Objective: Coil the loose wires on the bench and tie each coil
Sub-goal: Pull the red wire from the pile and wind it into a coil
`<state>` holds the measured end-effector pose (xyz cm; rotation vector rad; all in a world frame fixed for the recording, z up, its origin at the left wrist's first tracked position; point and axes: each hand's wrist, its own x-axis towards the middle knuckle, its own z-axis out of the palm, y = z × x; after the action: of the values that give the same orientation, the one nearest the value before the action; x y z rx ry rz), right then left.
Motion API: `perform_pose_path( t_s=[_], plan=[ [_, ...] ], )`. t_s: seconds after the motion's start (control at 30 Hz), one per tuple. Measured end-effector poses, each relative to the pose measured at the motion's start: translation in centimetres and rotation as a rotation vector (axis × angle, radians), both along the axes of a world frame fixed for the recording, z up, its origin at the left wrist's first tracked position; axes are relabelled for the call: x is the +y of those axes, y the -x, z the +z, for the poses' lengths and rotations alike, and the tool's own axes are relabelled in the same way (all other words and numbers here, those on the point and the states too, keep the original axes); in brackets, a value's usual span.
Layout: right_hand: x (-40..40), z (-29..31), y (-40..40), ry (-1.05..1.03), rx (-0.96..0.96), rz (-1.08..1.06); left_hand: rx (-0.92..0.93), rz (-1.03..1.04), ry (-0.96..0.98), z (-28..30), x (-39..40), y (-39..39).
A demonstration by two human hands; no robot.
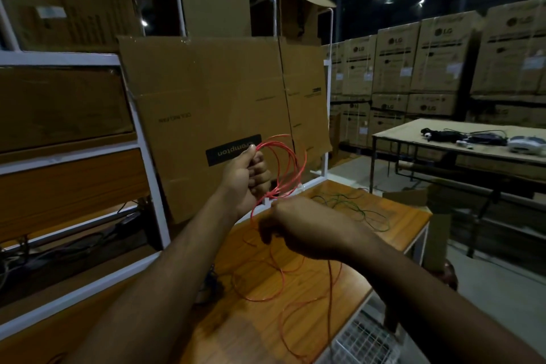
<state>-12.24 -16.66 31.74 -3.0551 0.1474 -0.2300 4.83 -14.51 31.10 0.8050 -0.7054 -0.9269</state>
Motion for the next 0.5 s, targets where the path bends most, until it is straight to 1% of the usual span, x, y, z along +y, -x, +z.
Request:
perform_pose_path(
  t_s=[0.07, 0.13, 0.2, 0.27, 0.33, 0.37, 0.43, 0.5],
  plan=[
    [-0.2, 1.0, -0.1, -0.072, -0.049, 0.046, -0.024, -0.017, -0.016, 0.1, 0.2, 0.5],
    [-0.8, 1.5, 0.0, -0.253, -0.16, 0.076, -0.051, 0.002, -0.036, 0.3, 0.5, 0.7],
    [-1.5, 1.5, -0.1, -0.501, -0.363, 0.075, -0.109, 0.056, -0.038, 0.3, 0.7, 0.5],
    [-2.5, 1.1, -0.5, -0.642, -0.657, 0.011, -0.127, 0.076, -0.036, 0.3, 0.9, 0.0],
    [-3.9, 0.3, -0.7, -0.665, -0.933, -0.165, -0.095, 0.094, -0.046, 0.2, 1.2, -0.5],
    [-4.8, -0.2, -0.8, -0.651, -1.038, -0.277, -0.072, 0.096, -0.044, 0.1, 1.4, -0.8],
    [-6.9, -1.4, -0.9, -0.608, -1.146, -0.497, -0.028, 0.08, -0.032, 0.1, 1.8, -1.0],
    [-8.6, -3.0, -1.1, -0.588, -1.158, -0.683, -0.005, 0.059, -0.016, 0.1, 2.0, -1.1]
  ],
)
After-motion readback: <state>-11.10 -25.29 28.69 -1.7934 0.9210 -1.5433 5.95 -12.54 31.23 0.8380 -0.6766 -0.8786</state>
